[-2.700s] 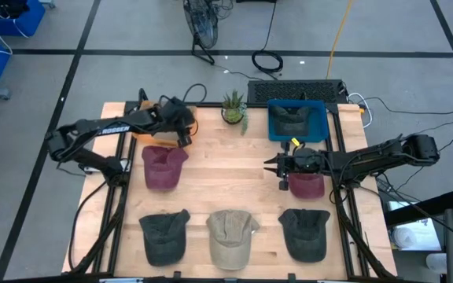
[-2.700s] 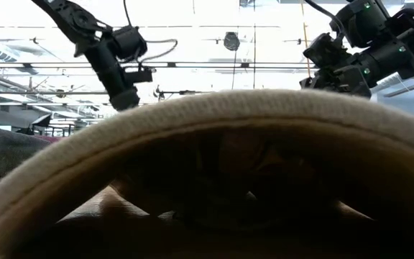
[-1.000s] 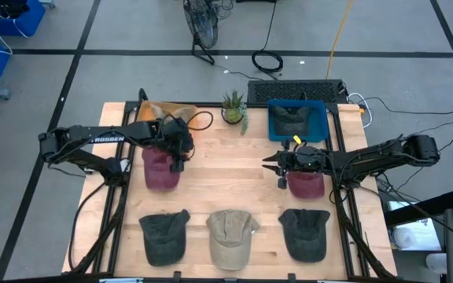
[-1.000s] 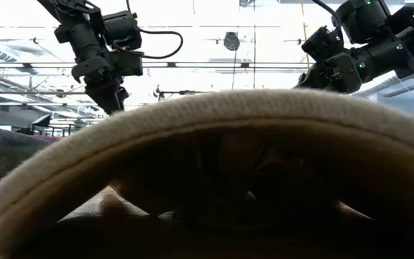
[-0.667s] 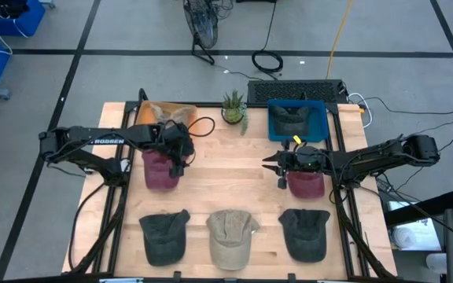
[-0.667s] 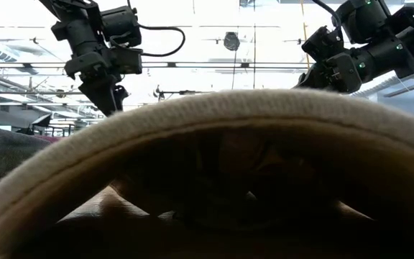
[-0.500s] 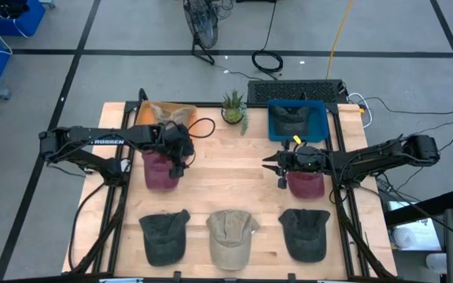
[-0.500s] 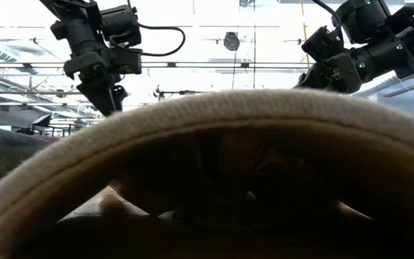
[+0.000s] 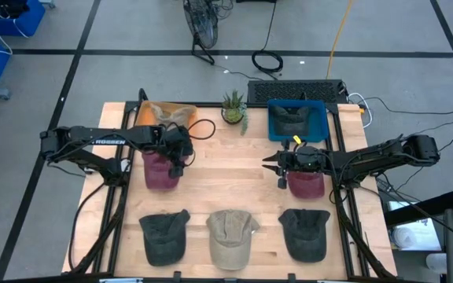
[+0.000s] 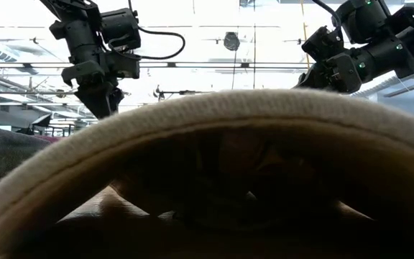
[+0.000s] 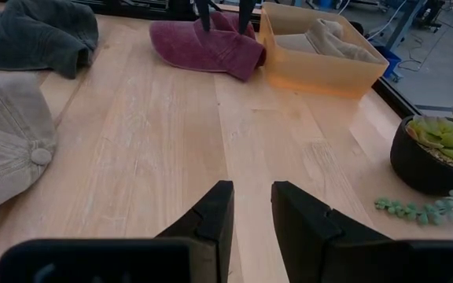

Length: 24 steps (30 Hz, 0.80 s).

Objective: Pick & Place hat
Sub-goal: Adjust the orange bin

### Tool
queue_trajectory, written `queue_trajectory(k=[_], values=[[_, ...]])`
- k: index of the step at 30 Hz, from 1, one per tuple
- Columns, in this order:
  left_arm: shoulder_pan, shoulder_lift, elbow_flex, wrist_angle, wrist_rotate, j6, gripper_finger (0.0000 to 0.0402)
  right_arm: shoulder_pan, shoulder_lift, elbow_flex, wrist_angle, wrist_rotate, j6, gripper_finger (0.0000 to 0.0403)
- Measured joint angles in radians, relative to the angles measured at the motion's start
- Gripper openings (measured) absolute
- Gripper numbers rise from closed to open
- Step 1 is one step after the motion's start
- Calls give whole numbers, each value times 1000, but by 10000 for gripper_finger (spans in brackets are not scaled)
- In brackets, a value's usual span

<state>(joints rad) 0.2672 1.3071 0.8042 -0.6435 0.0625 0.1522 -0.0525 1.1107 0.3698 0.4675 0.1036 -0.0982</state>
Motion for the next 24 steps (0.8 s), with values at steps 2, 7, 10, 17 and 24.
queue_trajectory(k=[2, 7, 10, 17, 24], values=[[-1, 0, 0, 4, -21, 0, 219, 0, 0, 0, 0, 0, 0, 77], [-1, 0, 0, 5, -47, 6, 196, 0, 0, 0, 0, 0, 4, 77], [-1, 0, 0, 11, -47, 10, 185, 0, 0, 0, -1, 0, 4, 77], [-1, 0, 0, 11, -47, 22, 166, 0, 0, 0, -2, 0, -5, 77], [-1, 0, 0, 10, -47, 25, 180, -1, 0, 0, -3, 0, -13, 77]])
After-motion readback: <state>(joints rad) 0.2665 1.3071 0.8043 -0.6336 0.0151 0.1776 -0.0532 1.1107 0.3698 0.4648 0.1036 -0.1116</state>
